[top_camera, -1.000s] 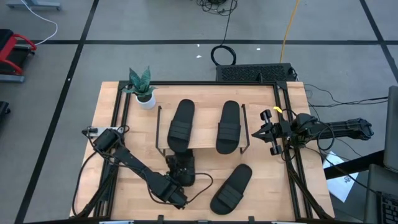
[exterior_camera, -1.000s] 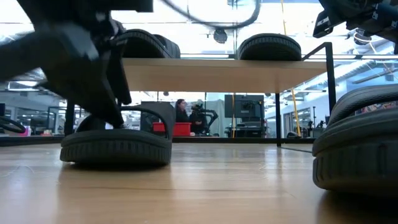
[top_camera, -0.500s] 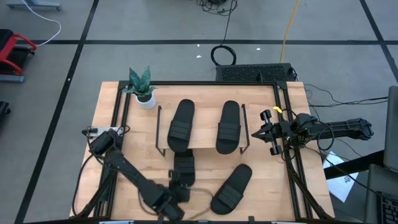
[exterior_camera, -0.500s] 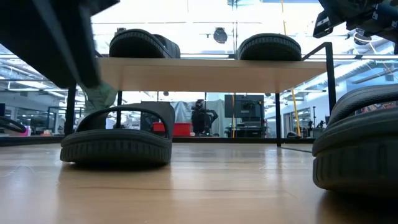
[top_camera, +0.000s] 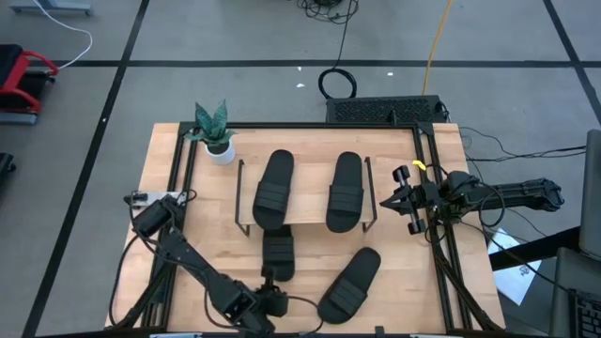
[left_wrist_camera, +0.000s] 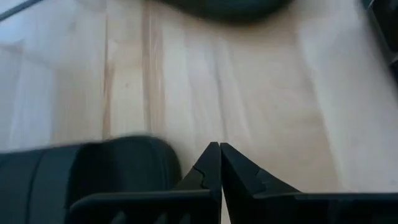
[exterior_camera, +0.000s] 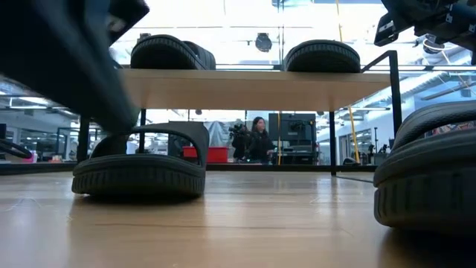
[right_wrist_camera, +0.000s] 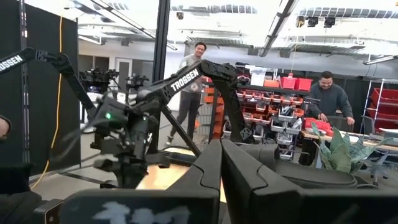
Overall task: Pick and place slides into the shelf
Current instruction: Put the black slipper under the shelf
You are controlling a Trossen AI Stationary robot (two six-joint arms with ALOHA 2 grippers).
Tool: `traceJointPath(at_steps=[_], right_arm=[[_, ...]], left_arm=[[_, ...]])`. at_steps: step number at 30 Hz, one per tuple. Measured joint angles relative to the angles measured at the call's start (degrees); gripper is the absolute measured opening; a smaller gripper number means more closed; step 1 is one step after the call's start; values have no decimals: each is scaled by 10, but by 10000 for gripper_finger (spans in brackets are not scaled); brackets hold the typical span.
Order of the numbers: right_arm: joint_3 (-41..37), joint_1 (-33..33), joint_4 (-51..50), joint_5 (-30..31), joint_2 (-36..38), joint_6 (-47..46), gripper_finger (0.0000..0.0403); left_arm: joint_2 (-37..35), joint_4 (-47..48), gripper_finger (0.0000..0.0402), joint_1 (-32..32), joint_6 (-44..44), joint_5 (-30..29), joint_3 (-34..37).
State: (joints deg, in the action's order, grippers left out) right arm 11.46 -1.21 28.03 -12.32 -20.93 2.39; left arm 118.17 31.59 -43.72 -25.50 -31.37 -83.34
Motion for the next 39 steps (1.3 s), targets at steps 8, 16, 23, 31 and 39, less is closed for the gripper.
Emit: traceJointPath(at_steps=[8,16,23,31,39], right_arm=[[0,0,0,0,0,14,0],[0,0,0,0,0,11,0],[0,0,0,0,0,12,0],[0,0,0,0,0,13,0],[0,0,0,0,0,13,0]], left_arm=[[0,-1,1,-10,-27,6,31],[0,-10,1,10,-55,4,51],[0,-19,2,23,-79,-4,79],[-2,-20,2,35,-98,-22,110],[-1,-5,1,54,-93,-56,118]])
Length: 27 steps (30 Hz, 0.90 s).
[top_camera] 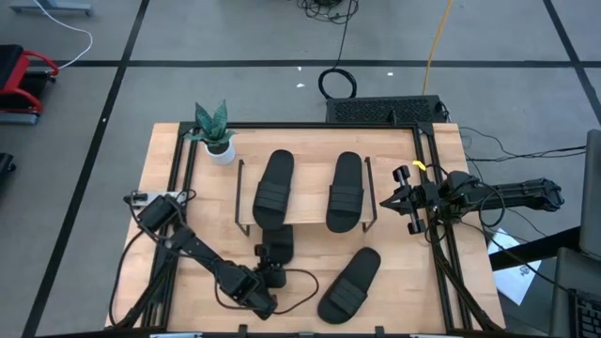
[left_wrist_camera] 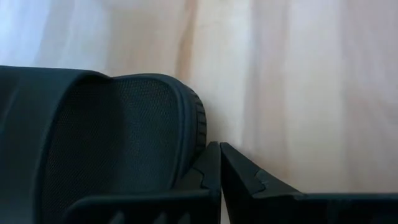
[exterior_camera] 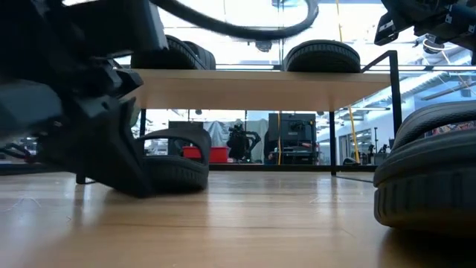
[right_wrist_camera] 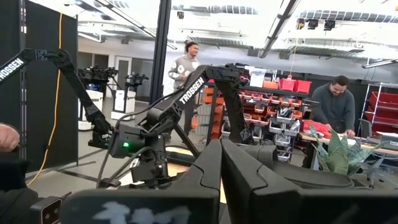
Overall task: Pick and place slides into the shelf
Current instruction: Put the black slipper under the shelf
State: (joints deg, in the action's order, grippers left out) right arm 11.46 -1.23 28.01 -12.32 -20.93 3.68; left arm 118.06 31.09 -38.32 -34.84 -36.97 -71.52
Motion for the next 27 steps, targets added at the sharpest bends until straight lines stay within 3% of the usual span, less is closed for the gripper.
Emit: traceJointPath(at_steps=[8,16,20,25,27], right_arm=[[0,0,0,0,0,0,0],[0,0,0,0,0,0,0],[0,0,0,0,0,0,0],[0,0,0,0,-2,0,0],[0,0,-1,0,-6,0,0]], left_arm=[[0,13,0,11,3,4,0],[-38,-32,1,-40,139,47,-10],[-78,-90,1,-80,267,28,-28],[-130,-235,2,-130,512,26,-32],[-155,-255,1,-139,587,-3,-32]])
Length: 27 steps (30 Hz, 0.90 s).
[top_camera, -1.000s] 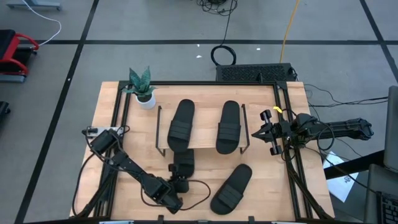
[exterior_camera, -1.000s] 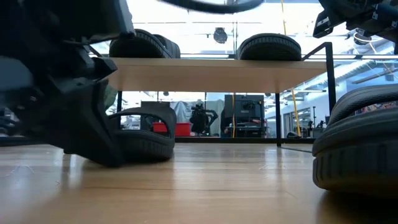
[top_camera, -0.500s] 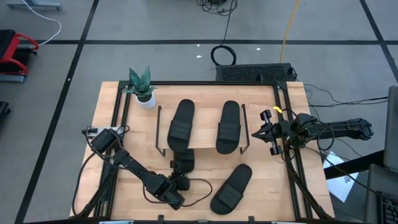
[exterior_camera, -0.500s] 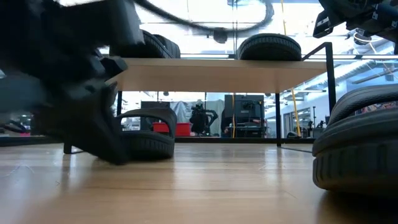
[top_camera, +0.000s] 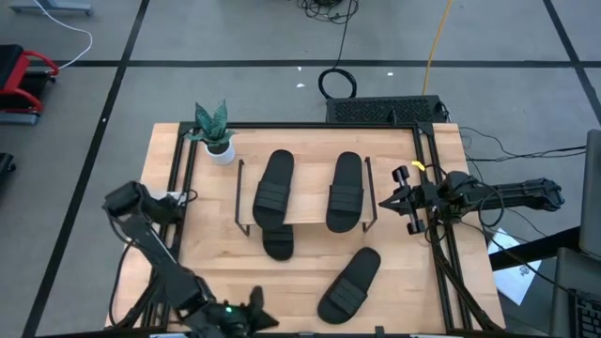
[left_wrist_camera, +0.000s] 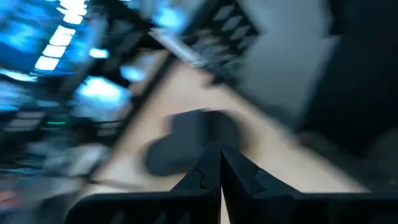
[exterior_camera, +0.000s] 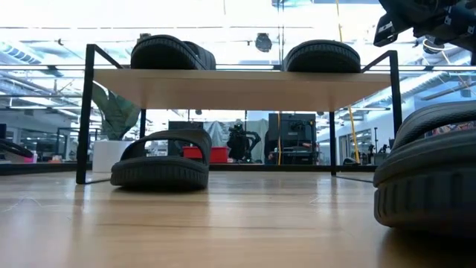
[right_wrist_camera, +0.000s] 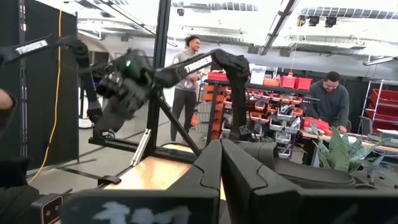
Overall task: Pick and place slides into the shelf
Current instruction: Put the black slipper under the shelf
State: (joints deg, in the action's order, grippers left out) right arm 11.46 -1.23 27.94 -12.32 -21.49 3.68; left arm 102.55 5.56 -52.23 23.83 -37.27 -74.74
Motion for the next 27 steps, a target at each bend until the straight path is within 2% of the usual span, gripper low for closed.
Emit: traceJointPath(at_steps=[4,5,9,13,16,20,24,27], right_arm=[[0,0,0,0,-8,0,0],[0,0,1,0,-11,0,0],[0,0,2,0,-19,1,0],[0,0,6,0,-19,2,0],[0,0,6,0,-20,2,0],[0,0,6,0,-19,26,0],[0,0,14,0,-19,64,0],[0,0,14,0,-20,90,0]], left_arm=[[-59,39,2,5,36,-143,5],[-79,60,1,11,36,-160,9],[-176,113,1,33,31,-155,54],[-316,84,0,45,32,-152,152],[-430,-15,0,45,59,-135,265],[-561,-281,0,46,174,-67,446],[-639,-512,0,72,232,-49,607],[-682,-590,0,89,230,-42,684]])
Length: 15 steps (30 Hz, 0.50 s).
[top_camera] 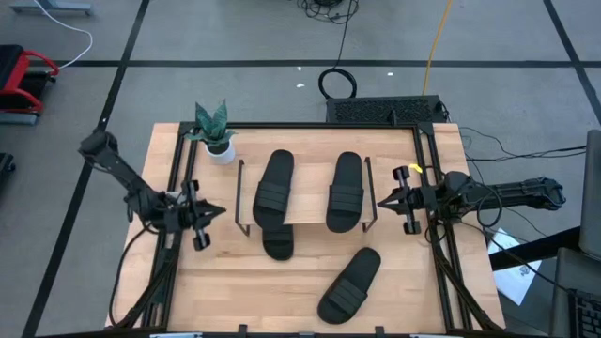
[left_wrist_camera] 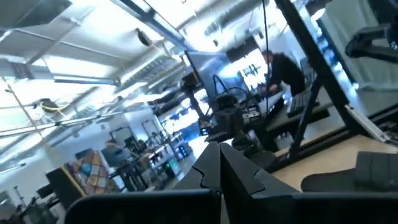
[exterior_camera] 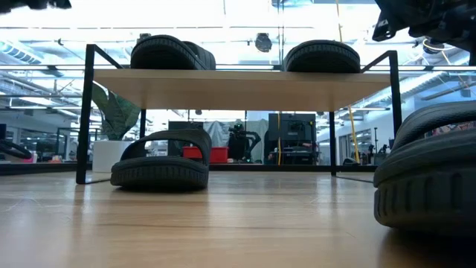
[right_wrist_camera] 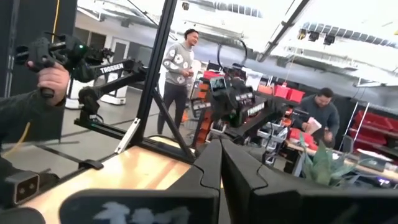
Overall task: Pick and place slides into the shelf
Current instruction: Put the black slipper under the shelf
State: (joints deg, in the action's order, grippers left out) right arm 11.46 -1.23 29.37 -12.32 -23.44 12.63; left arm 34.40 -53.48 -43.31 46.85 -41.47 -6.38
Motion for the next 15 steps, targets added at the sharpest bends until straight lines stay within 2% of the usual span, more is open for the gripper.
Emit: traceJointPath(at_steps=[4,7,12,15], right_arm=[[0,0,-2,0,-2,25,0],[0,0,-13,0,-4,33,0],[0,0,-17,0,-4,30,0],[0,0,-28,0,-4,30,0]], left_arm=[[-52,1,0,6,-17,81,52],[-77,47,0,4,-48,89,57],[-109,278,0,-11,-135,98,25],[-123,392,0,-17,-216,148,7]])
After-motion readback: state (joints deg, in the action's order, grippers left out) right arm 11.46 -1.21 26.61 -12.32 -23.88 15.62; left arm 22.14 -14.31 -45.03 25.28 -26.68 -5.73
